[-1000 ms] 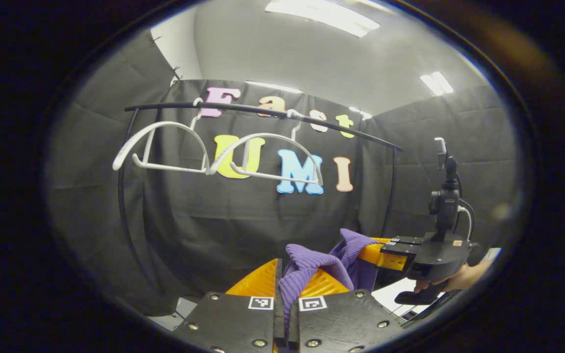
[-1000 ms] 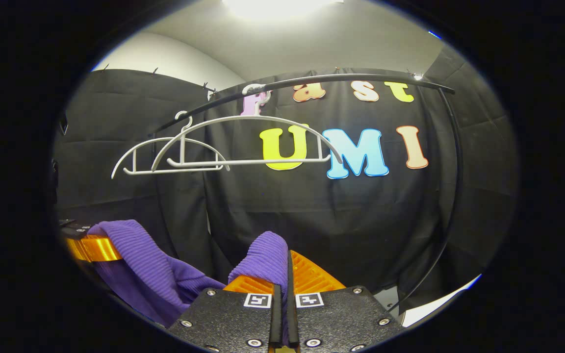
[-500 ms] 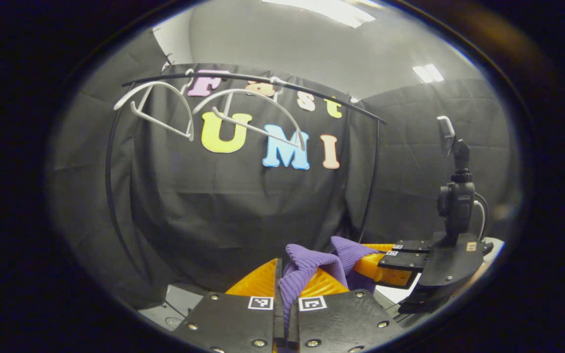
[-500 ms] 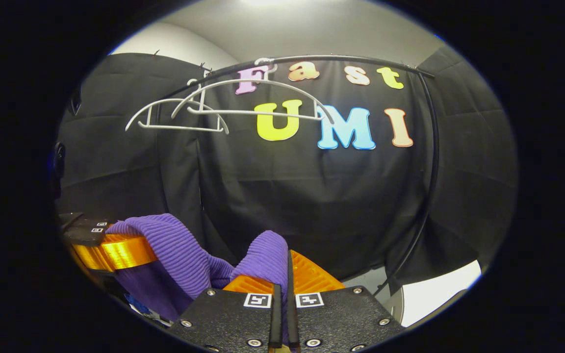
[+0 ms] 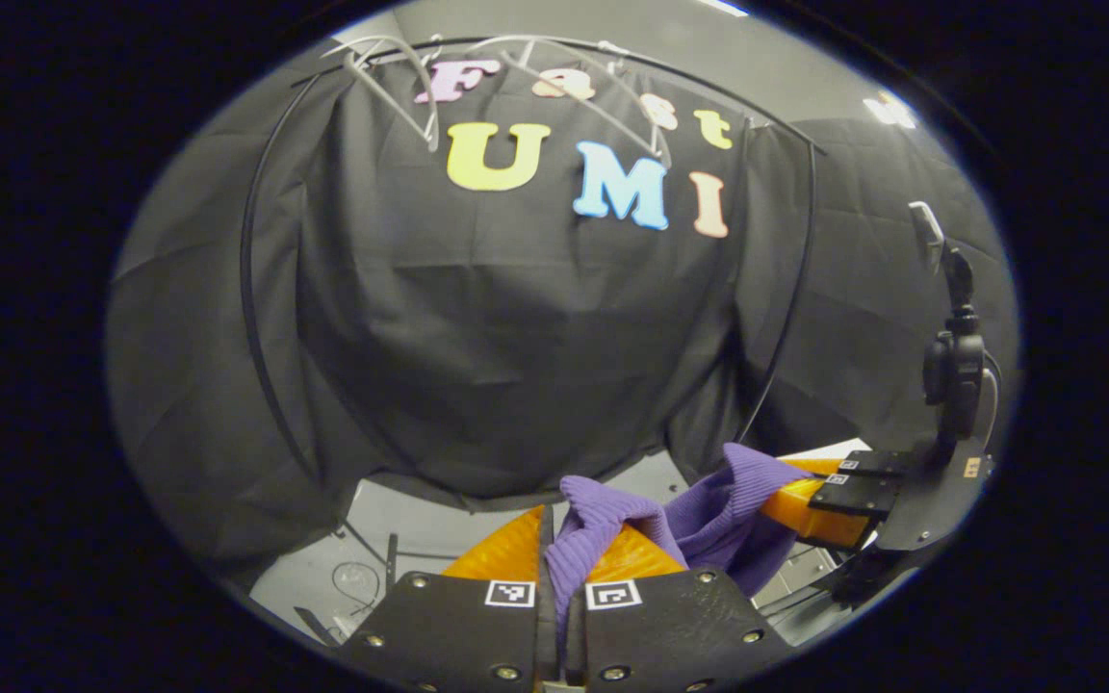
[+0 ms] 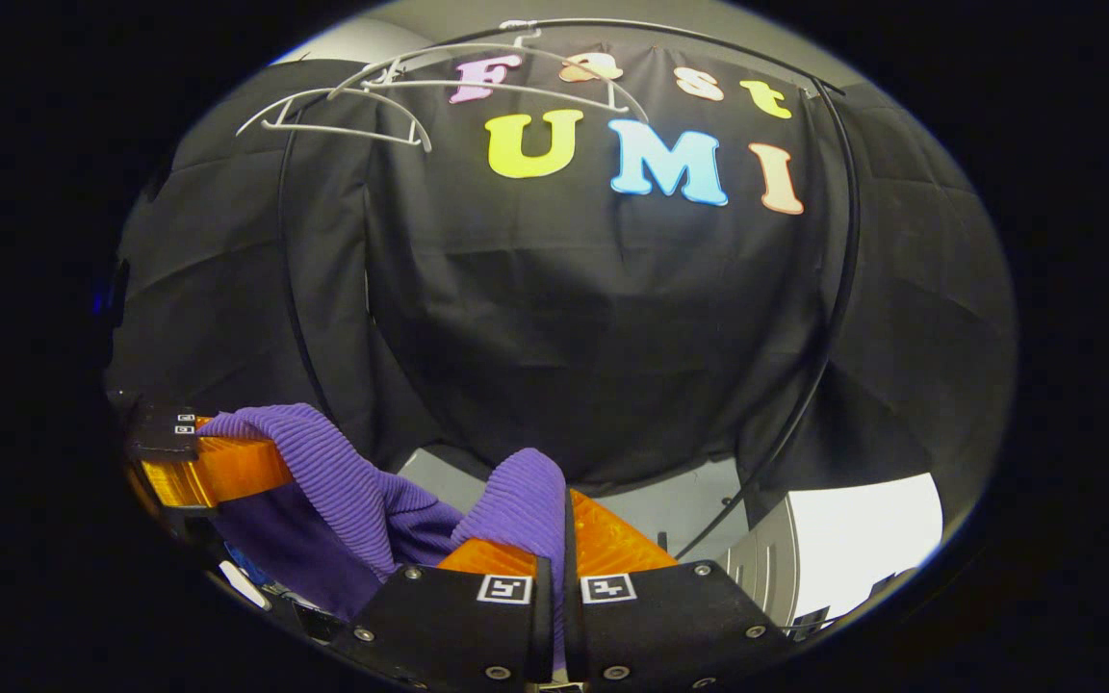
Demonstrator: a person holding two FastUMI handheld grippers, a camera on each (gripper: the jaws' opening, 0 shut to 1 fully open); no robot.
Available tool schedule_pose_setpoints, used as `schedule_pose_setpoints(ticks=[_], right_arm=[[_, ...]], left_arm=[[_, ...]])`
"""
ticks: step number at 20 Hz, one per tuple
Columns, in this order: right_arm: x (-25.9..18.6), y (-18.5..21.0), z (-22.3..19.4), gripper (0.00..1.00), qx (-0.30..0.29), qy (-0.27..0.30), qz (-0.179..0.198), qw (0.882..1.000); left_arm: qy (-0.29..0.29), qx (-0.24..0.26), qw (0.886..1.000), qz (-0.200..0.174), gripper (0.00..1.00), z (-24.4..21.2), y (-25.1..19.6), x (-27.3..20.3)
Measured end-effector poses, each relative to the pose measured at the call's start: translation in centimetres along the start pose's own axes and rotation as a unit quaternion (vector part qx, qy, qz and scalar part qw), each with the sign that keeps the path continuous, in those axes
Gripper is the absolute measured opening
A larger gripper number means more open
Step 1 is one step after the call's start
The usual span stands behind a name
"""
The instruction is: Grasp the clothes on the hanger with both hands and then place them into the laundry hamper below.
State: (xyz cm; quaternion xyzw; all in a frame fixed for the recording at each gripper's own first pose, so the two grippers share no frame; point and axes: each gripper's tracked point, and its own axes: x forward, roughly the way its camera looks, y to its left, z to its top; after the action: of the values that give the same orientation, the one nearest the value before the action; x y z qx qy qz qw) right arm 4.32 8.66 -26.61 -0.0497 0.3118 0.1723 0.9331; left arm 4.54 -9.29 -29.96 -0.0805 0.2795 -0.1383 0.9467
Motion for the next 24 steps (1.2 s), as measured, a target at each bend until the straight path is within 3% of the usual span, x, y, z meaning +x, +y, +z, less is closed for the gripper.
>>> schedule_pose_setpoints(ticks=[1,2,3,4,6,8,9,10,11,12,13,14,15,17,18,19,23,24], right_arm=[[0.3,0.0,-1.0,0.05,0.000,0.013,-0.002,1.000],[0.3,0.1,-2.1,0.06,-0.002,0.023,-0.005,1.000],[0.2,0.1,-3.2,0.07,-0.005,0.035,-0.007,0.999],[0.2,0.3,-4.3,0.07,-0.008,0.046,-0.008,0.999],[0.2,0.1,-6.2,0.10,-0.013,0.069,-0.011,0.997],[0.0,0.3,-7.6,0.14,-0.013,0.092,-0.012,0.996],[0.4,0.3,-8.1,0.22,-0.011,0.098,-0.009,0.995],[-0.2,0.2,-8.2,0.29,-0.013,0.101,-0.012,0.995],[-0.3,-0.1,-8.4,0.44,-0.019,0.107,-0.015,0.994],[-0.3,0.2,-8.1,0.50,-0.020,0.103,-0.012,0.994],[-0.6,0.2,-7.6,0.65,-0.018,0.097,-0.008,0.995],[-1.2,0.3,-7.5,0.69,-0.019,0.092,-0.008,0.996],[-1.7,0.2,-7.1,0.81,-0.020,0.087,-0.009,0.996],[-2.8,0.0,-6.2,0.90,-0.019,0.073,-0.015,0.997],[-3.4,-0.1,-5.6,0.92,-0.017,0.063,-0.019,0.998],[-4.1,-0.2,-4.5,0.94,-0.013,0.050,-0.024,0.998],[-7.6,-0.8,1.1,0.95,-0.001,-0.022,-0.043,0.999],[-8.5,-0.9,2.5,0.95,0.000,-0.043,-0.048,0.998]], left_arm=[[0.018,0.001,1.000,0.005,0.09,-1.3,0.4,0.4],[0.039,0.001,0.999,0.010,0.04,-2.7,0.8,0.9],[0.063,0.000,0.998,0.011,0.09,-4.2,0.7,1.0],[0.081,0.001,0.997,0.013,0.04,-5.7,0.8,0.9],[0.107,0.007,0.994,0.020,0.07,-7.0,0.8,1.1],[0.131,0.013,0.991,0.027,0.11,-8.1,0.9,1.1],[0.142,0.014,0.989,0.027,0.13,-8.8,0.9,0.9],[0.147,0.014,0.989,0.026,0.28,-9.8,1.0,1.0],[0.151,0.015,0.988,0.026,0.43,-10.2,1.4,0.3],[0.142,0.016,0.989,0.029,0.59,-9.8,1.6,-0.1],[0.127,0.018,0.991,0.033,0.74,-9.0,1.9,-0.4],[0.117,0.018,0.992,0.034,0.89,-7.9,1.4,-0.4],[0.106,0.020,0.994,0.035,0.94,-7.2,1.4,-0.5],[0.087,0.026,0.995,0.038,0.94,-5.3,1.5,-1.2],[0.074,0.030,0.996,0.042,0.89,-4.3,1.8,-2.0],[0.060,0.033,0.997,0.046,0.94,-3.0,2.0,-2.5],[-0.023,0.044,0.997,0.064,0.84,4.6,1.7,-5.5],[-0.048,0.050,0.995,0.071,0.89,6.9,1.8,-6.7]])
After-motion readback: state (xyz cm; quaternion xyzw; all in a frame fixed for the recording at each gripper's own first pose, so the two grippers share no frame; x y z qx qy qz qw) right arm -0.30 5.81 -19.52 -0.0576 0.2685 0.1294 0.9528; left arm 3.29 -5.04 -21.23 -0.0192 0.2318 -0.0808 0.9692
